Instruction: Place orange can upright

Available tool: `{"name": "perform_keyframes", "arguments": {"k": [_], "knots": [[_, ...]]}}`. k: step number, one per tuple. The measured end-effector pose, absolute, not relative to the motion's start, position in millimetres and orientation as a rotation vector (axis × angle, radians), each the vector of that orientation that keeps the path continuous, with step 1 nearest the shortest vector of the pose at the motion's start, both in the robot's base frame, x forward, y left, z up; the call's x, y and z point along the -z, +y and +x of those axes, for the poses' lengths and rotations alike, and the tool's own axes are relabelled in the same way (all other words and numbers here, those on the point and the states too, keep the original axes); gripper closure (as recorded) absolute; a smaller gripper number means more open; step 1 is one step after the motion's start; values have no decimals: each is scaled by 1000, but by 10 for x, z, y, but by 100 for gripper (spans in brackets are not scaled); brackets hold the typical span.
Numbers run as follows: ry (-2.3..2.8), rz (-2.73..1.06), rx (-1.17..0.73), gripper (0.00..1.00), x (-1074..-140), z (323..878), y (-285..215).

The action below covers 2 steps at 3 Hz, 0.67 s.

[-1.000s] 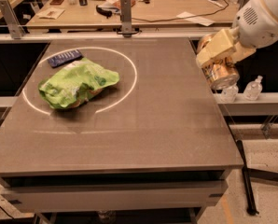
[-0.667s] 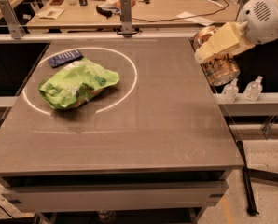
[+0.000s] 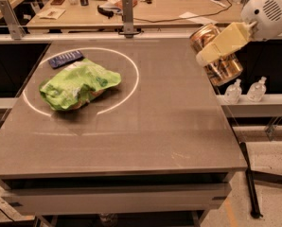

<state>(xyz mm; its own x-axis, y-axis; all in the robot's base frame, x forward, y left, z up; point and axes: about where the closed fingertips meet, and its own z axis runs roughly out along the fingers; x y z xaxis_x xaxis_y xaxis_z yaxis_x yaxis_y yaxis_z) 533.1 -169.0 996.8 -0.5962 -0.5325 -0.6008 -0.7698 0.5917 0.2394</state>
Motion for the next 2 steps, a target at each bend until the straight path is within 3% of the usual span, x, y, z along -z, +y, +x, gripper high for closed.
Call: {"name": "perform_keyframes", "arguments": {"k": [2], "knots": [[2214, -1040, -762, 100, -10063, 5333, -1627]]}}
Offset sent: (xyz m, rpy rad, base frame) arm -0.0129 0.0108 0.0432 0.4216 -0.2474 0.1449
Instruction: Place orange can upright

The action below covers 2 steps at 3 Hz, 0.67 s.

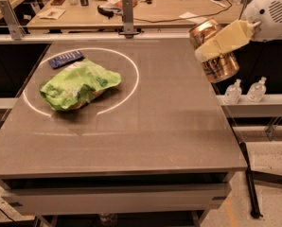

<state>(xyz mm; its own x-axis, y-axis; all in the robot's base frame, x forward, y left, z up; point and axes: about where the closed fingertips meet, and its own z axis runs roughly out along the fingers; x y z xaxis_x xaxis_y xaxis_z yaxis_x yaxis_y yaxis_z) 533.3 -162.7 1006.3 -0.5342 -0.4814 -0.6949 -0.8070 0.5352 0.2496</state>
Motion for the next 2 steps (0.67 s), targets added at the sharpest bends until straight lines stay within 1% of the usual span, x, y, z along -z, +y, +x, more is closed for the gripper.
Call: {"name": "perform_keyframes", "arguments": {"k": [1, 2], "knots": [[1926, -1017, -939, 100, -10186, 5437, -1548], [1635, -998, -1103, 100, -10413, 5435, -1346]]}}
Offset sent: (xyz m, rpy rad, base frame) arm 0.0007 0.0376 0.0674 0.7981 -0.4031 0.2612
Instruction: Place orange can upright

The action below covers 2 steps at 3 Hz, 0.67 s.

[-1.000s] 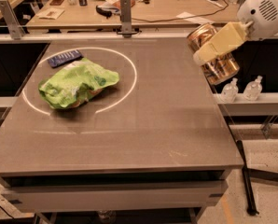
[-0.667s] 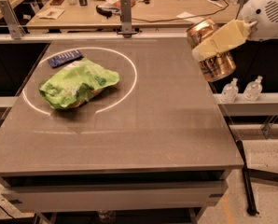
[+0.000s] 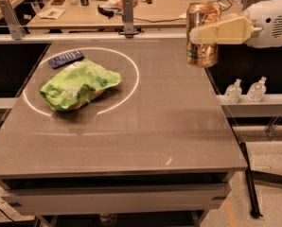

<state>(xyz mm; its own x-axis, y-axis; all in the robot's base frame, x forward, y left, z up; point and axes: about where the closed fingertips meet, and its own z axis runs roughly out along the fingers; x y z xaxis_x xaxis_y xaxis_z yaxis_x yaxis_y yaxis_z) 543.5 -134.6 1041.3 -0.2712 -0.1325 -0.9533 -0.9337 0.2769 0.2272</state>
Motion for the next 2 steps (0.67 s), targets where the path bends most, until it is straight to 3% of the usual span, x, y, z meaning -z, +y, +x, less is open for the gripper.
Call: {"name": "perform_keyframes", "arguments": {"k": [2], "knots": [[1449, -1000, -1155, 100, -10555, 5361, -1076]]}}
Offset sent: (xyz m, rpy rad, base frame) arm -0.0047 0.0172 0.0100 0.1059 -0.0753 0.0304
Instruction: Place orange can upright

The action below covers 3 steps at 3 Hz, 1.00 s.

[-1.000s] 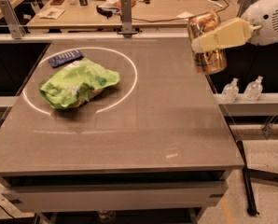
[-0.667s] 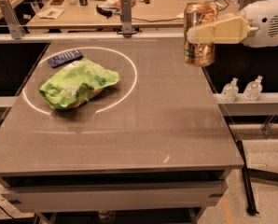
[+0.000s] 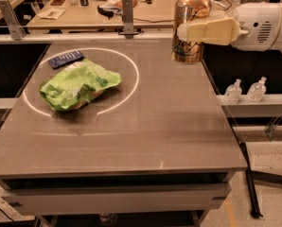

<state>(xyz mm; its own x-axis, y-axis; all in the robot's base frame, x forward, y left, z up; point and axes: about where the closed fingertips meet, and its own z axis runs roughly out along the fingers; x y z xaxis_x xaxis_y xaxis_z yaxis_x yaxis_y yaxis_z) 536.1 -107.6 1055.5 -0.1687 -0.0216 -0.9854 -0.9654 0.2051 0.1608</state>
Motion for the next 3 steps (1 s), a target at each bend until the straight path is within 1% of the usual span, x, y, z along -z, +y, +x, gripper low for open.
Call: {"name": "perform_keyframes", "arguments": {"k": [2, 3], "knots": [[1387, -1028, -1143, 100, -10163, 5309, -923], [1318, -1114, -1069, 100, -9874, 5283, -864]]}}
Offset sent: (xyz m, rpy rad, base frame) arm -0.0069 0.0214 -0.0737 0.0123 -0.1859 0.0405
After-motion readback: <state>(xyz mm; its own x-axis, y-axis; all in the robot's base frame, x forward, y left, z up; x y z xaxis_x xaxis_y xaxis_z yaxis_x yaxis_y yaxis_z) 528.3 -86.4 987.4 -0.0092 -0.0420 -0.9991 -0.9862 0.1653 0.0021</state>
